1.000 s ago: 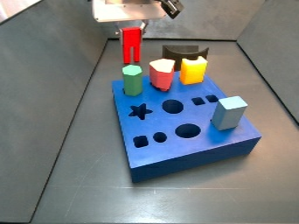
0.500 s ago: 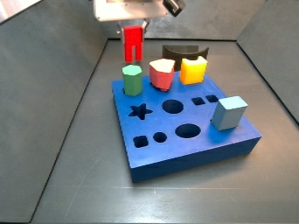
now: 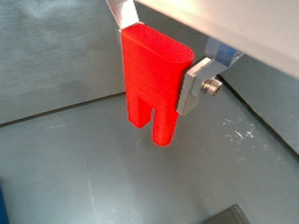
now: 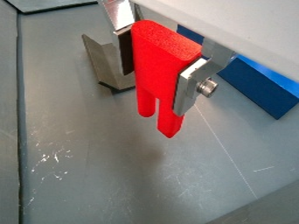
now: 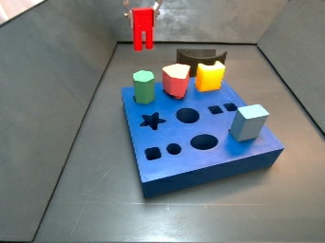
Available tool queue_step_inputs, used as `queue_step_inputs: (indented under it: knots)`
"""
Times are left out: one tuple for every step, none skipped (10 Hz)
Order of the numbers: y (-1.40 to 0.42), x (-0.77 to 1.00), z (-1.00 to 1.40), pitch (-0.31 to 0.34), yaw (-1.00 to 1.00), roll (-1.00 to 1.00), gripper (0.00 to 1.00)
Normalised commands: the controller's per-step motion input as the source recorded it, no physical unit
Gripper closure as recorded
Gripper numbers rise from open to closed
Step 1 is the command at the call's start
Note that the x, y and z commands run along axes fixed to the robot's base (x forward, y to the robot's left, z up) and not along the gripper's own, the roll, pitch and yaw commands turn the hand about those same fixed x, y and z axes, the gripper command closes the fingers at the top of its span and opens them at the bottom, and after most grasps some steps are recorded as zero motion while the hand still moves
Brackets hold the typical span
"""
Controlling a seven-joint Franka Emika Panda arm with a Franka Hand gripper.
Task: Pick up the square-circle object. Move up. Move to above the board. Insert the square-circle object.
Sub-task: Move to above the board.
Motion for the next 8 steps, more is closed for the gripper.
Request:
queue_step_inputs:
  knots:
    - [-0.06,0.18,1.00,0.169,-0.09,-0.04,1.00]
    - [-0.06,0.17,1.00,0.174,-0.08,-0.04,1.00]
    - [-0.05,0.16,1.00,0.144,-0.06,-0.04,1.00]
    - [-0.05,0.16,1.00,0.119,-0.05,-0.04,1.00]
    - [-0.04,0.15,1.00,0.096,-0.03,-0.03,1.00]
    - [-0.04,0.14,1.00,0.086,-0.02,-0.03,1.00]
    - [-0.04,0.13,1.00,0.085,-0.01,-0.03,1.00]
    - [-0.04,0.13,1.00,0.085,-0.01,-0.03,1.00]
